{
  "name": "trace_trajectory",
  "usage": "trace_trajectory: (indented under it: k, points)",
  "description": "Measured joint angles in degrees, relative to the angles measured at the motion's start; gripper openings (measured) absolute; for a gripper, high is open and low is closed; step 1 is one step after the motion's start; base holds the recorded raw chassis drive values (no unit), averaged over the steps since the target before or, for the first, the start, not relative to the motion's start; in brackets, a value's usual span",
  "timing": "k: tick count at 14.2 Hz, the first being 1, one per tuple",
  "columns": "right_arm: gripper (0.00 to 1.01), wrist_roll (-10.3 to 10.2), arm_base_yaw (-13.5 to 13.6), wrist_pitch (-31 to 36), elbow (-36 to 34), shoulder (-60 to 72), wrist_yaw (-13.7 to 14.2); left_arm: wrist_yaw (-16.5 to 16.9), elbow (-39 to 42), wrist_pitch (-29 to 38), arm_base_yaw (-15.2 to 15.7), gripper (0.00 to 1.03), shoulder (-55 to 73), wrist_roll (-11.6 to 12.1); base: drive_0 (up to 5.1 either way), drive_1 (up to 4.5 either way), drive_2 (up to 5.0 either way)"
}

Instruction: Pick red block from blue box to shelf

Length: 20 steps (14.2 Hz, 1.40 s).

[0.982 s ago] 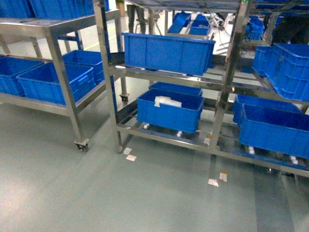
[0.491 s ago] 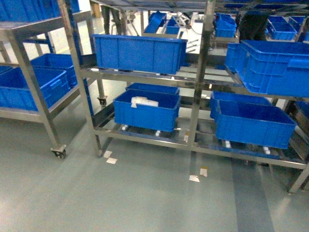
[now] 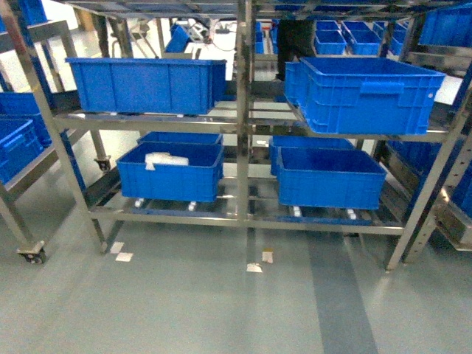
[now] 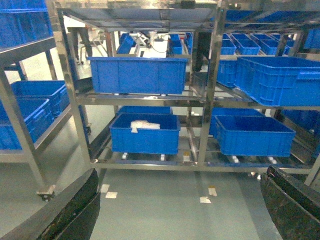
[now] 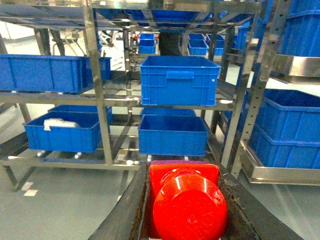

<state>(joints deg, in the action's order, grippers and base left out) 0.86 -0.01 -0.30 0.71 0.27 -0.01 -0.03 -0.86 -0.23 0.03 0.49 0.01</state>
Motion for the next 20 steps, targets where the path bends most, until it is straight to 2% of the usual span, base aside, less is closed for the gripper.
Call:
trace_trajectory:
  k: [4, 6, 20]
  points:
    - [0.28, 0.0, 0.0, 0.1, 0.0, 0.0, 0.0, 0.0, 0.0, -0.1, -0.1, 0.98, 0.0, 0.0, -1.0, -1.00, -1.0]
    - [0.28, 0.0, 0.0, 0.3, 0.0, 0.0, 0.0, -0.2, 0.0, 0.2, -0.1, 0.98, 0.0, 0.0, 2.5, 2.41, -4.9]
    - [0.28, 0.0, 0.0, -0.1, 0.0, 0.0, 0.0, 0.0, 0.0, 0.0, -0.1, 0.98, 0.0, 0.0, 0.2, 4.20, -3.9]
